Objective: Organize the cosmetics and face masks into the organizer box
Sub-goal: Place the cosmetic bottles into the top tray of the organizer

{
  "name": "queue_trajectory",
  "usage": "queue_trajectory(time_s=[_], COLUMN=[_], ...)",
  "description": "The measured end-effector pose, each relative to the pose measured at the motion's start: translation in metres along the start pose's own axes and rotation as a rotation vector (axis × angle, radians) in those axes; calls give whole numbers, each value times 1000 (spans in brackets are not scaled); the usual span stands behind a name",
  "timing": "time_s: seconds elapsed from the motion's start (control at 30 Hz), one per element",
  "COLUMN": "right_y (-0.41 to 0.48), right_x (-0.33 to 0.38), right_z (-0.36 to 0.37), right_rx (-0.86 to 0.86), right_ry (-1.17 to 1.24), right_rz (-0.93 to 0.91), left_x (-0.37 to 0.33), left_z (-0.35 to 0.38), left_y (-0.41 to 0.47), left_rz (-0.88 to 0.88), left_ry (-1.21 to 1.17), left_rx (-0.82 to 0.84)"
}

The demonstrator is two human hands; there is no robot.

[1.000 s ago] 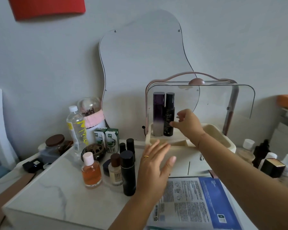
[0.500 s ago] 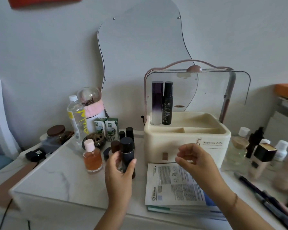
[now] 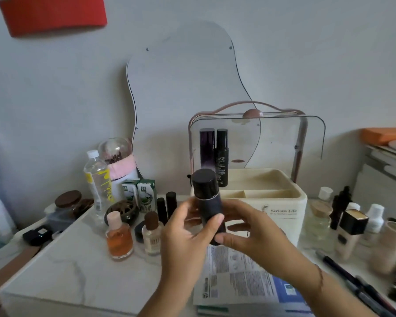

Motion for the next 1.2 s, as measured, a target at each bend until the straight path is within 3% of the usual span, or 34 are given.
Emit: queue_trajectory(time_s=[0.2,0.47,0.7,1.0,1.2], right_y=[31,110,151,154,83], right_x=[5,-49,-88,-87,-51], right_z=[-43,-72,-51,-46,-57], right_rx=[-101,-181,-109,-169,-447], right_ry=[9,45,96,30,-129], right_rz=[-50,301,500,499,289], left_x=[-10,52,61,63,62], left_z=[39,36,34,33,33], left_y=[36,43,42,44,45], left_rz=[53,240,346,352,361], left_ry=[9,463,390,361,361], left_rx=[89,270,215,224,235])
Point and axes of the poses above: each hand's wrist, its own y-axis towards the middle knuckle, its own z-axis out of the palm, x = y × z, the point moved 1 cm from there along y, towards the middle knuckle, and after that the axes turned 12 degrees about -y, right-handed, at the moved point
